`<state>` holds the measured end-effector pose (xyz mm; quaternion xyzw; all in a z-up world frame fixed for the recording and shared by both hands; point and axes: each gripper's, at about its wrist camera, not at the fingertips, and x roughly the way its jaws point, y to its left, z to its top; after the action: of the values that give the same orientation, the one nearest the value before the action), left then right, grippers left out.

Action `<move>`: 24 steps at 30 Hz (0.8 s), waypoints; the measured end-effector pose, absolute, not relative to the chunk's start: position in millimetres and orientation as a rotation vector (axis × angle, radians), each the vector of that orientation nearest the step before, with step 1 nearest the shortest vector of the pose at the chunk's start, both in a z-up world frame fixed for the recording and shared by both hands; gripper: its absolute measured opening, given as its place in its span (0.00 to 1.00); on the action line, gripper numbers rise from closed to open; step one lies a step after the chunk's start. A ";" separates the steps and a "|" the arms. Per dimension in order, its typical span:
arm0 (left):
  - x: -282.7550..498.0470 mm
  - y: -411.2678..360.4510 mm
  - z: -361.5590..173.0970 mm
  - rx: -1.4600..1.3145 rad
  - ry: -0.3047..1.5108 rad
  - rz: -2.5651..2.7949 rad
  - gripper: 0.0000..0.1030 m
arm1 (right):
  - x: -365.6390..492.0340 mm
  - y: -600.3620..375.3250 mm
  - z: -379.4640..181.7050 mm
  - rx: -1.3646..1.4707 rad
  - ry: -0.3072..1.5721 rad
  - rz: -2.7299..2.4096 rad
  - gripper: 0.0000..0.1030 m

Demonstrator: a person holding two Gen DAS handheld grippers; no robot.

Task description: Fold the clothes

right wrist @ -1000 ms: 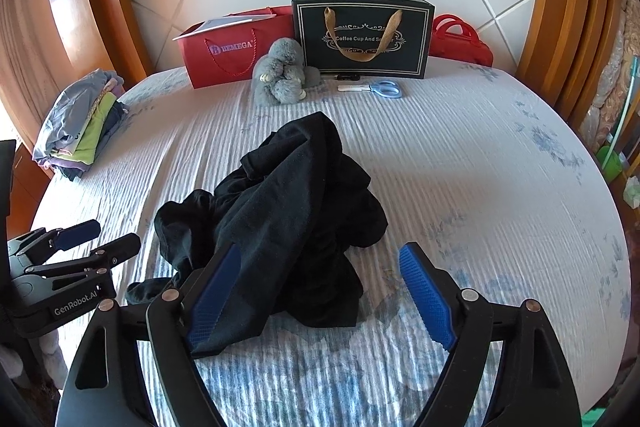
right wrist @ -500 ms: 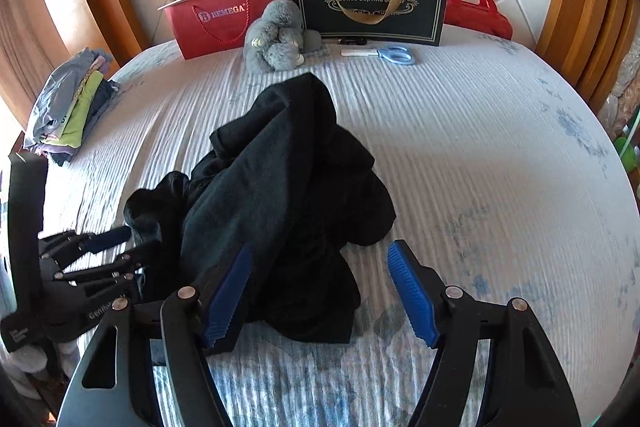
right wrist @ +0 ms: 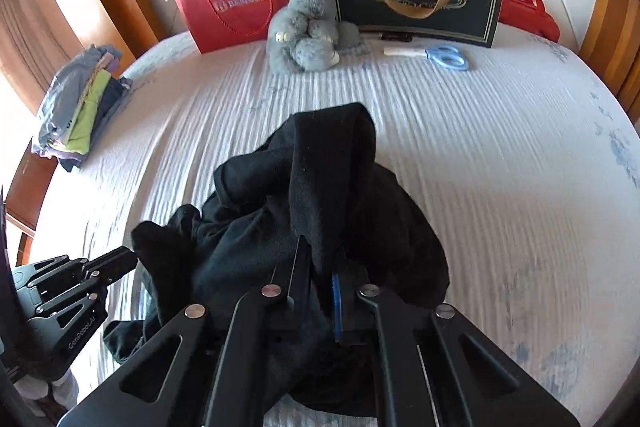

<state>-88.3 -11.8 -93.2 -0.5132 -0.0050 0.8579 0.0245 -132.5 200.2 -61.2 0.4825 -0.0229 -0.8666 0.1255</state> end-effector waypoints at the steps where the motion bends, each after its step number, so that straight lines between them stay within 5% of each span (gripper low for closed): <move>1: -85.5 -11.2 -87.9 -1.567 -0.030 2.649 0.02 | -126.9 206.9 -53.4 1.386 -0.077 -2.552 0.06; 3: -81.1 -11.0 -82.1 -1.531 -0.066 2.627 0.04 | -114.6 222.1 -40.0 1.357 -0.094 -2.611 0.06; 7: -69.6 -3.0 -80.4 -1.502 -0.042 2.593 0.47 | -81.7 258.4 -35.7 1.411 -0.118 -2.694 0.06; 14: -70.3 24.8 -87.0 -1.489 -0.028 2.530 0.51 | -49.1 290.3 -38.1 1.448 -0.160 -2.689 0.10; 16: -72.4 28.6 -89.9 -1.505 -0.031 2.517 0.53 | -52.1 290.2 -34.3 1.424 -0.171 -2.679 0.33; 18: -75.4 30.4 -94.3 -1.526 -0.030 2.515 0.54 | -63.9 287.9 -34.7 1.418 -0.163 -2.667 0.69; 24: -85.0 25.5 -108.7 -1.590 -0.061 2.506 0.57 | -99.5 280.9 -36.2 1.400 -0.139 -2.630 0.77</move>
<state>-85.0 25.5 -108.7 -0.5336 -0.0204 0.8411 0.0863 -99.5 280.9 -36.2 0.4678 -0.0466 -0.8790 0.0793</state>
